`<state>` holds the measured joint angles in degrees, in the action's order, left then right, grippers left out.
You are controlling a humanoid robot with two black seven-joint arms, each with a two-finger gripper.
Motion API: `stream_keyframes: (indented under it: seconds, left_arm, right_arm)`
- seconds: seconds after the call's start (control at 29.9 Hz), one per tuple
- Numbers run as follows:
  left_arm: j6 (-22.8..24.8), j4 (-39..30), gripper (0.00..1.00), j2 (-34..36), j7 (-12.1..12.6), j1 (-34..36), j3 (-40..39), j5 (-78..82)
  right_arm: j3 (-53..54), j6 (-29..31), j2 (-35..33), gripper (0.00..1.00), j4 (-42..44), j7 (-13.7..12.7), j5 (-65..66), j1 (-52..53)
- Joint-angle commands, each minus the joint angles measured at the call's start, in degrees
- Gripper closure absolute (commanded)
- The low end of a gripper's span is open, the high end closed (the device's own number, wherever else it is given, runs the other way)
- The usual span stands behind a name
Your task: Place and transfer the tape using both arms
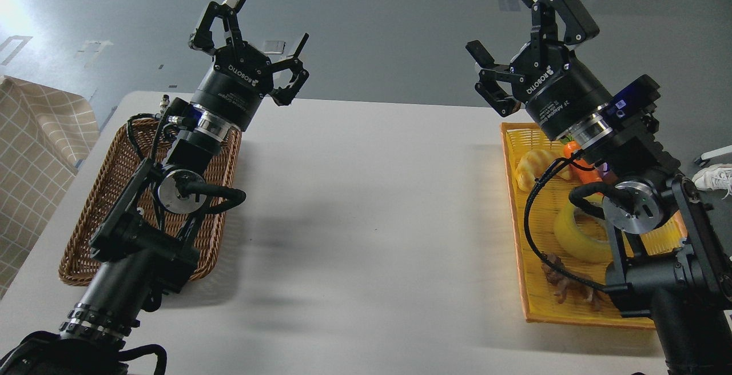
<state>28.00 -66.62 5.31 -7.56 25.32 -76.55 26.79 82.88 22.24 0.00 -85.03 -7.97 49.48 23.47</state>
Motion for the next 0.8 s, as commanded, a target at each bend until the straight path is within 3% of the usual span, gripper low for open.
stream_keyframes:
  seconds: [0.0,0.77]
  left_arm:
    - [0.0,0.0,0.01,0.05,0.0,-0.01,0.0,0.02]
    - [0.0,0.0,0.01,0.05,0.0,0.08,0.0,0.02]
  right_arm:
    - [0.0,0.0,0.0,0.0,0.04,0.06,0.0,0.0]
    - [-0.08,-0.09,0.0,0.0,0.13,-0.03,0.0,0.0]
